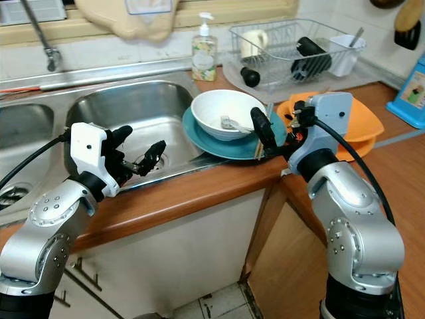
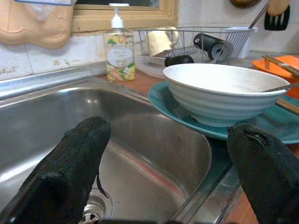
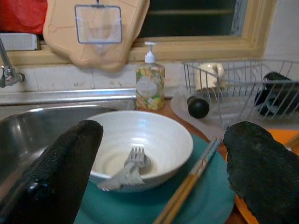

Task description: Kitchen organization

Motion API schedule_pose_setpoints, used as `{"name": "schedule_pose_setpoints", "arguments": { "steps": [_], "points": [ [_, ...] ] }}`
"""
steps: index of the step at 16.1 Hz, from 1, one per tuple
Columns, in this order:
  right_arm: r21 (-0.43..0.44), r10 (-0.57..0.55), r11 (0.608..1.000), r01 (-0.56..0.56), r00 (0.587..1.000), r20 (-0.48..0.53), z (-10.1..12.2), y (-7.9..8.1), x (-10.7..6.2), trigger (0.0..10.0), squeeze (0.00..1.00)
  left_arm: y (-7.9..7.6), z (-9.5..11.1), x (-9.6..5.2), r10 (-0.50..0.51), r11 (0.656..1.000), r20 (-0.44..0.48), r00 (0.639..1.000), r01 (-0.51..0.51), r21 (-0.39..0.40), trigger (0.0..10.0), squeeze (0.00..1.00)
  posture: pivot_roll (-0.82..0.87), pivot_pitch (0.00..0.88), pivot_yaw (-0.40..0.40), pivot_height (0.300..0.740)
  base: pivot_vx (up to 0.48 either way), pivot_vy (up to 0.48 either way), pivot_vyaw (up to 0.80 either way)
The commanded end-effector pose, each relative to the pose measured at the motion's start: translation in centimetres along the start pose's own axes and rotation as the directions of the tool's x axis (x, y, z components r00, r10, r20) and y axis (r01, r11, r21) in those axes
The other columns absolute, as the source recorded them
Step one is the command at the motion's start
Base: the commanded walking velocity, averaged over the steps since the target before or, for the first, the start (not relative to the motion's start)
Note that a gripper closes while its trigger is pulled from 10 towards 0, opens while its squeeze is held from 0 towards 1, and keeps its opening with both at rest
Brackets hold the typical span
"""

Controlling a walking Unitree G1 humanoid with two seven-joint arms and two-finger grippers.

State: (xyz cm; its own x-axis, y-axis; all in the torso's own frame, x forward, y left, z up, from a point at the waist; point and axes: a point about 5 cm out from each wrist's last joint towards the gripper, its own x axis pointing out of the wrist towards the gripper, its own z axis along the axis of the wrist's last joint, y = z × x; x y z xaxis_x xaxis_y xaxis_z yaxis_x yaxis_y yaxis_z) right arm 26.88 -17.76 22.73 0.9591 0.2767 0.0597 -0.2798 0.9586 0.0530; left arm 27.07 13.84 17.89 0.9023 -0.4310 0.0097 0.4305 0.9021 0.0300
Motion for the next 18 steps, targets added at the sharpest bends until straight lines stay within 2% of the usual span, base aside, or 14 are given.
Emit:
{"name": "schedule_pose_setpoints", "arguments": {
  "steps": [1, 4, 10, 12, 15, 16, 17, 18],
  "points": [
    [-0.008, 0.009, 1.000, -0.009, 1.000, 0.004, 0.1, -0.1, 0.1, 10.0, 0.00, -0.1, 0.0, 0.2, -0.003, 1.000, -0.012, 1.000, 0.004, 0.016, 10.0, 0.00, -0.13, 0.000, 0.036, 0.740, 0.000, 0.000, 0.00],
    [-0.016, -0.005, 1.000, 0.005, 1.000, 0.000, -0.1, -0.1, 0.1, 10.0, 0.00, -0.4, -0.2, 0.1, -0.013, 1.000, -0.010, 1.000, 0.013, 0.016, 10.0, 0.00, -0.13, 0.000, 0.036, 0.740, 0.000, 0.000, 0.00],
    [0.056, 0.045, 0.997, -0.043, 0.999, -0.029, -0.5, -1.2, 0.0, 10.0, 0.00, -2.1, 0.3, -0.2, -0.218, 0.976, 0.008, 0.976, 0.218, -0.021, 10.0, 0.00, -0.13, 0.000, 0.039, 0.740, 0.000, 0.000, 0.00],
    [0.039, 0.036, 0.999, -0.034, 0.997, -0.063, -1.0, -1.8, 0.2, 10.0, 0.00, -2.8, 0.1, -0.6, -0.296, 0.955, -0.007, 0.955, 0.296, -0.032, 10.0, 0.00, -0.14, 0.000, 0.046, 0.740, 0.000, 0.000, 0.00],
    [0.012, 0.042, 0.999, -0.041, 0.995, -0.087, -1.4, -1.9, 0.7, 10.0, 0.00, -3.1, -0.1, -0.6, -0.330, 0.944, -0.018, 0.944, 0.329, -0.030, 10.0, 0.00, -0.14, 0.000, 0.050, 0.740, 0.000, 0.000, 0.00],
    [0.010, 0.046, 0.999, -0.045, 0.995, -0.090, -1.5, -1.8, 1.0, 9.1, 0.00, -3.2, -0.2, -0.6, -0.335, 0.942, -0.021, 0.942, 0.335, -0.027, 10.0, 0.00, -0.14, 0.000, 0.050, 0.740, 0.000, 0.000, 0.00],
    [0.011, 0.048, 0.999, -0.047, 0.994, -0.094, -1.6, -1.8, 1.3, 7.1, 0.00, -3.2, -0.2, -0.6, -0.338, 0.941, -0.023, 0.941, 0.338, -0.026, 10.0, 0.00, -0.14, 0.000, 0.049, 0.740, 0.000, 0.000, 0.00],
    [0.012, 0.048, 0.999, -0.048, 0.994, -0.095, -1.6, -1.9, 1.3, 7.1, 0.00, -3.2, -0.2, -0.6, -0.339, 0.941, -0.023, 0.940, 0.339, -0.027, 10.0, 0.00, -0.14, 0.000, 0.048, 0.740, 0.000, 0.000, 0.00]
  ]
}}
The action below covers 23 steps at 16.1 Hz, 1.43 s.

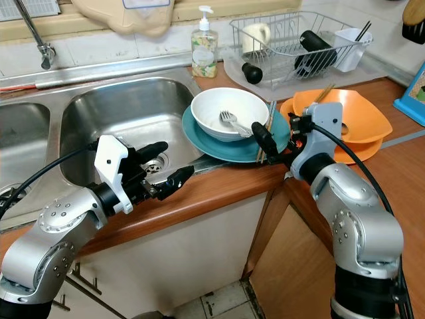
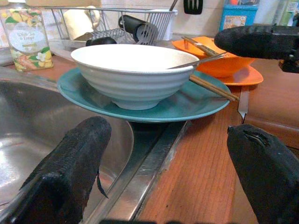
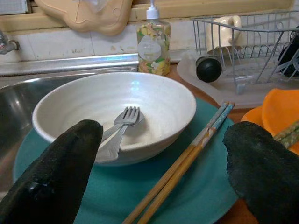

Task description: Kitchen organization

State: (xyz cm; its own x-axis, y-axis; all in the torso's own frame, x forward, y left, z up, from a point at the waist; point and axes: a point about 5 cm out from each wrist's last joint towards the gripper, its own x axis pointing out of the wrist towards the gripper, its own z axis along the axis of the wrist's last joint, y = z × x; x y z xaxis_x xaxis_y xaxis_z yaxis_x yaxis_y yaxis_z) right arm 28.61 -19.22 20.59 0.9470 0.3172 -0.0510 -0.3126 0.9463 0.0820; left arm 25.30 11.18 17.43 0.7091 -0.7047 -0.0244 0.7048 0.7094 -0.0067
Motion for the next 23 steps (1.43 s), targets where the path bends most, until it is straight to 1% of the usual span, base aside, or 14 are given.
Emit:
{"name": "schedule_pose_setpoints", "arguments": {
  "steps": [1, 2, 3, 4, 5, 8, 10, 11, 14, 15, 16, 18, 21, 23],
  "points": [
    [-0.020, 0.020, 1.000, -0.019, 1.000, 0.014, 0.5, 0.1, 0.3, 4.7, 0.00, -0.1, 0.1, -0.2, -0.009, 1.000, 0.000, 1.000, 0.009, 0.008, 10.0, 0.00, -0.14, 0.000, 0.048, 0.740, 0.000, 0.000, 0.00],
    [-0.023, 0.024, 0.999, -0.024, 1.000, 0.013, 0.5, 0.2, 0.3, 4.9, 0.00, -0.1, 0.1, -0.2, -0.009, 1.000, -0.002, 1.000, 0.009, 0.008, 10.0, 0.00, -0.14, 0.000, 0.047, 0.740, 0.000, 0.000, 0.00],
    [-0.025, 0.025, 0.999, -0.024, 1.000, 0.013, 0.5, 0.1, 0.3, 5.9, 0.00, -0.2, 0.1, -0.2, -0.009, 1.000, -0.002, 1.000, 0.009, 0.008, 10.0, 0.00, -0.14, 0.000, 0.047, 0.740, 0.000, 0.000, 0.00],
    [-0.023, 0.027, 0.999, -0.027, 0.999, 0.025, 0.6, 0.2, 0.3, 9.2, 0.00, -0.2, 0.1, -0.2, -0.009, 1.000, -0.002, 1.000, 0.009, 0.008, 10.0, 0.00, -0.14, 0.000, 0.048, 0.740, 0.000, 0.000, 0.00],
    [-0.019, 0.026, 0.999, -0.025, 0.999, 0.045, 1.0, 0.2, 0.3, 10.0, 0.00, -0.2, 0.2, -0.2, -0.009, 1.000, 0.000, 1.000, 0.009, 0.008, 10.0, 0.00, -0.14, 0.000, 0.048, 0.740, 0.000, 0.000, 0.00],
    [-0.002, 0.037, 0.999, -0.037, 0.991, 0.126, 2.4, 0.4, -0.2, 10.0, 0.00, 0.1, 0.2, -0.2, 0.027, 0.999, 0.008, 1.000, -0.028, 0.016, 10.0, 0.00, -0.14, 0.000, 0.051, 0.740, 0.000, 0.000, 0.00],
    [-0.003, 0.022, 1.000, -0.021, 0.987, 0.162, 3.1, 0.8, -0.7, 10.0, 0.00, 0.7, 0.3, -0.1, 0.110, 0.994, 0.029, 0.994, -0.110, 0.018, 10.0, 0.00, -0.14, 0.000, 0.052, 0.740, 0.000, 0.000, 0.00],
    [-0.049, -0.015, 0.998, 0.025, 0.982, 0.186, 3.4, 1.6, -1.4, 10.0, 0.00, 1.5, 0.4, 0.0, 0.220, 0.975, 0.055, 0.974, -0.220, 0.003, 10.0, 0.00, -0.14, 0.000, 0.049, 0.740, 0.000, 0.000, 0.00],
    [-0.109, -0.044, 0.992, 0.067, 0.979, 0.201, 3.3, 3.0, -2.1, 10.0, 0.00, 1.9, 0.8, 0.1, 0.300, 0.954, 0.091, 0.950, -0.301, -0.003, 10.0, 0.00, -0.14, 0.000, 0.045, 0.740, 0.000, 0.000, 0.00],
    [-0.106, -0.052, 0.992, 0.076, 0.977, 0.208, 3.3, 3.3, -2.2, 10.0, 0.00, 2.0, 0.9, 0.1, 0.317, 0.948, 0.102, 0.943, -0.318, -0.004, 10.0, 0.00, -0.14, 0.000, 0.045, 0.740, 0.000, 0.000, 0.00],
    [-0.079, -0.088, 0.991, 0.109, 0.967, 0.240, 3.2, 4.0, -2.6, 10.0, 0.00, 1.7, 1.0, 0.2, 0.322, 0.945, 0.114, 0.940, -0.326, 0.018, 10.0, 0.00, -0.14, 0.000, 0.049, 0.740, 0.274, 0.000, 0.00],
    [-0.078, -0.102, 0.989, 0.124, 0.967, 0.233, 2.7, 4.5, -2.7, 10.0, 0.00, 1.6, 1.1, 0.4, 0.335, 0.941, 0.124, 0.934, -0.339, 0.011, 10.0, 0.00, -0.14, 0.000, 0.053, 0.740, 0.281, 0.000, 0.00],
    [-0.070, -0.090, 0.992, 0.108, 0.971, 0.220, 2.3, 5.0, -2.5, 10.0, 0.00, 1.9, 1.4, 0.3, 0.357, 0.932, 0.138, 0.924, -0.362, 0.013, 10.0, 0.00, -0.14, 0.000, 0.054, 0.740, 0.284, 0.000, 0.00],
    [-0.048, -0.080, 0.995, 0.092, 0.975, 0.210, 2.2, 5.4, -2.4, 10.0, 0.00, 2.2, 1.6, 0.2, 0.366, 0.928, 0.146, 0.919, -0.372, 0.016, 10.0, 0.00, -0.14, 0.000, 0.055, 0.740, 0.279, 0.000, -0.79]
  ]
}}
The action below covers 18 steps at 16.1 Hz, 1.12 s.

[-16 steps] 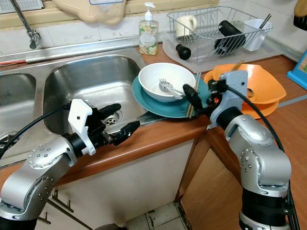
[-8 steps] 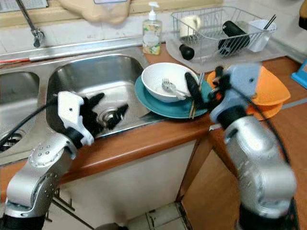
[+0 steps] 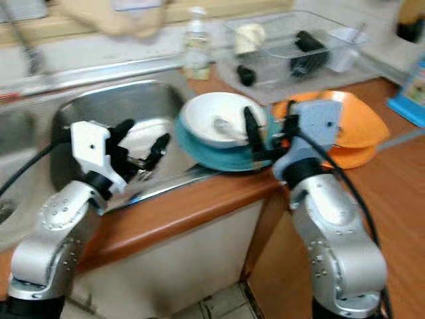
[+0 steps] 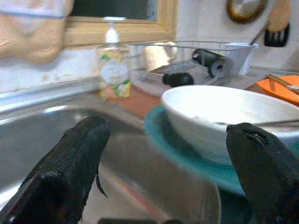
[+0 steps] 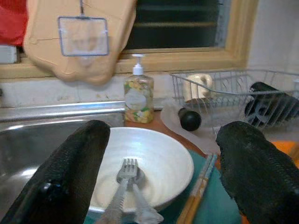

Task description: Kitchen organization

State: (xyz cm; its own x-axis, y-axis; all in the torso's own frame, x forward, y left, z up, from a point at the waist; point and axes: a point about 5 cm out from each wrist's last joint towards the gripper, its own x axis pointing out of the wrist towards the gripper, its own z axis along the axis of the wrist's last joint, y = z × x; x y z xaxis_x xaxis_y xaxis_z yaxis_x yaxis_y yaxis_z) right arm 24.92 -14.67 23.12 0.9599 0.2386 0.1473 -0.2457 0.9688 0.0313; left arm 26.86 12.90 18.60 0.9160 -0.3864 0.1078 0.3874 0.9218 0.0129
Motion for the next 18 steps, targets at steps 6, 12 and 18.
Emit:
{"name": "schedule_pose_setpoints", "arguments": {
  "steps": [6, 12, 18],
  "points": [
    [-0.008, 0.009, 1.000, -0.009, 1.000, 0.027, 0.42, 0.23, -0.52, 10.0, 0.00, -0.51, 0.31, -0.06, -0.022, 1.000, 0.022, 1.000, 0.022, -0.008, 10.0, 0.00, -0.14, 0.000, 0.057, 0.740, 0.131, 0.000, -0.38],
    [-0.012, 0.040, 0.999, -0.040, 0.999, 0.008, 0.28, 0.39, -0.40, 10.0, 0.00, 0.12, 0.09, -0.23, 0.011, 1.000, 0.011, 1.000, -0.011, 0.004, 10.0, 0.00, -0.13, 0.000, 0.050, 0.740, 0.000, 0.000, 0.00],
    [-0.017, 0.056, 0.998, -0.057, 0.998, -0.032, -0.32, 0.34, -0.07, 10.0, 0.00, 0.32, -0.34, -0.07, 0.052, 0.998, -0.011, 0.999, -0.052, 0.018, 10.0, 0.00, -0.13, 0.000, 0.041, 0.740, 0.000, 0.000, 0.00]
  ]
}}
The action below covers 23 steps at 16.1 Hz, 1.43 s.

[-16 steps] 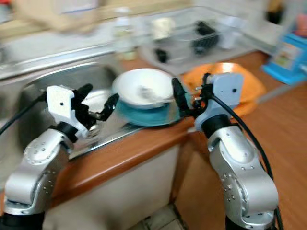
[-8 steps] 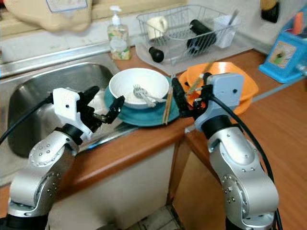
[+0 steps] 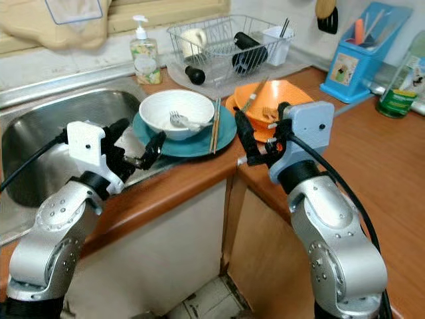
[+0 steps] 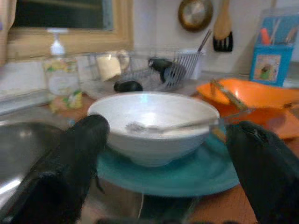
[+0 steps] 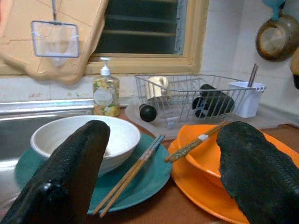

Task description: Kitchen organization

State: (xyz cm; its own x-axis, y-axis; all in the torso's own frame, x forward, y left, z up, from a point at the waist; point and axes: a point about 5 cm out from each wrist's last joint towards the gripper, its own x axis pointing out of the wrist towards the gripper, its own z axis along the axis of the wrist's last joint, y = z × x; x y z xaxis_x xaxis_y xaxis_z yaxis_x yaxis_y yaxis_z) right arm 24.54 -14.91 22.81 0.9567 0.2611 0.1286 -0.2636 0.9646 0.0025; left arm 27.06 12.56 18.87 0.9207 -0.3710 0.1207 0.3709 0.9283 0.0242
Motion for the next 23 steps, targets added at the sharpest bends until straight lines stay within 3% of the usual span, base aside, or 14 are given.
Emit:
{"name": "schedule_pose_setpoints", "arguments": {
  "steps": [1, 11, 13, 17, 21, 23],
  "points": [
    [0.008, 0.035, 0.999, -0.035, 0.999, -0.011, -0.1, 0.5, 0.4, 10.0, 0.00, 0.5, -0.6, -0.4, 0.036, 0.999, -0.025, 0.999, -0.035, 0.006, 10.0, 0.00, -0.13, 0.000, 0.041, 0.740, 0.000, 0.000, 0.00],
    [-0.020, 0.004, 1.000, -0.005, 0.998, -0.056, -0.6, 0.2, 0.8, 10.0, 0.00, 1.2, -1.0, -0.5, 0.124, 0.992, -0.039, 0.992, -0.124, -0.005, 10.0, 0.00, -0.13, 0.000, 0.027, 0.740, 0.000, 0.000, 0.00],
    [-0.019, -0.015, 1.000, 0.014, 0.998, -0.064, -0.8, 0.1, 0.8, 10.0, 0.00, 1.6, -1.2, -0.6, 0.156, 0.987, -0.064, 0.986, -0.152, 0.059, 10.0, 0.00, -0.13, 0.000, 0.027, 0.740, 0.000, -0.480, 0.00],
    [-0.018, -0.023, 1.000, 0.022, 0.996, -0.081, -1.2, 0.3, 0.7, 10.0, 0.00, 1.7, -1.5, -0.7, 0.165, 0.986, -0.079, 0.983, -0.164, 0.027, 10.0, 0.00, -0.14, 0.000, 0.027, 0.740, 0.000, -0.240, 0.00],
    [-0.103, -0.019, 0.995, 0.010, 0.996, -0.086, -1.2, 0.8, 0.9, 10.0, 0.00, 2.3, -1.1, -0.6, 0.204, 0.978, -0.046, 0.978, -0.202, 0.042, 10.0, 0.00, -0.14, 0.000, 0.029, 0.740, 0.000, 0.000, 0.00],
    [-0.106, -0.008, 0.994, -0.002, 0.996, -0.087, -1.4, 1.1, 0.9, 10.0, 0.00, 2.6, -0.8, -0.8, 0.219, 0.976, -0.035, 0.975, -0.218, 0.030, 10.0, 0.00, -0.13, 0.000, 0.028, 0.740, 0.000, 0.000, 0.00]
  ]
}}
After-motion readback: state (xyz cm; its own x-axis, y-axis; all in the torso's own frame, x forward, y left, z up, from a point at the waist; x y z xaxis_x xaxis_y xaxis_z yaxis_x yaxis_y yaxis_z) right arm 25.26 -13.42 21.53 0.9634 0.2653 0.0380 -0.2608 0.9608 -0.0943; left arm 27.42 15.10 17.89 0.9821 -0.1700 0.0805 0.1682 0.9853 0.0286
